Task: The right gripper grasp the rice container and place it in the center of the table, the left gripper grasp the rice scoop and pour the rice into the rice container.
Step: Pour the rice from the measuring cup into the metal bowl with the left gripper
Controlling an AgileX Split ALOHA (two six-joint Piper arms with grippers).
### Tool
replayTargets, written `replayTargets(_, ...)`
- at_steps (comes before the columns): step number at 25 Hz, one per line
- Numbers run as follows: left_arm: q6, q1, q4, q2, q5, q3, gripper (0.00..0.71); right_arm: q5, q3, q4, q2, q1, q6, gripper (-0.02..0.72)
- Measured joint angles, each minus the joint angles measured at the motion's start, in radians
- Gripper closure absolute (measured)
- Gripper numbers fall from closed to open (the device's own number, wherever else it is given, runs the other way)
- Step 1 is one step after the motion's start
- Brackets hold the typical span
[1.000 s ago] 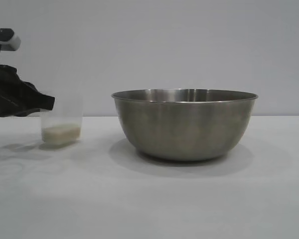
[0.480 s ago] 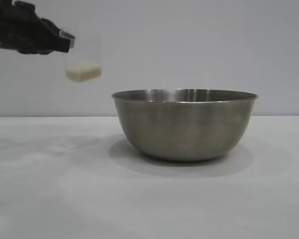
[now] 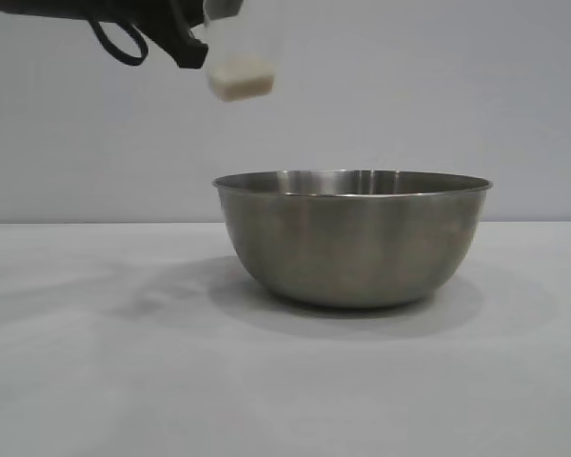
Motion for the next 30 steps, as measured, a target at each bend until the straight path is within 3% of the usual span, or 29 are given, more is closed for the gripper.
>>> replayTargets(11,0.601,-0.076,0.034,0.038,0.141,-0.039,0.710,0.000,0.000,-0.001,0.000,0.000,0.002,0.165)
replayTargets(16,0.878,-0.097,0.043,0.040,0.129,-0.039,0.710,0.000,0.000,-0.001,0.000,0.000,0.006,0.165)
replayTargets(20,1.085,-0.097,0.046,0.041,0.049,-0.042,0.710,0.000,0.000,-0.001,0.000,0.000,0.007,0.165)
replayTargets(26,1.186,-0.097,0.077,0.041,-0.033,-0.046,0.710,0.000,0.000,-0.001,0.000,0.000,0.008,0.165)
replayTargets(30,1.040,-0.097,0.012,0.041,-0.049,-0.046,0.710,0.000,0.000,-0.001,0.000,0.000,0.008,0.165)
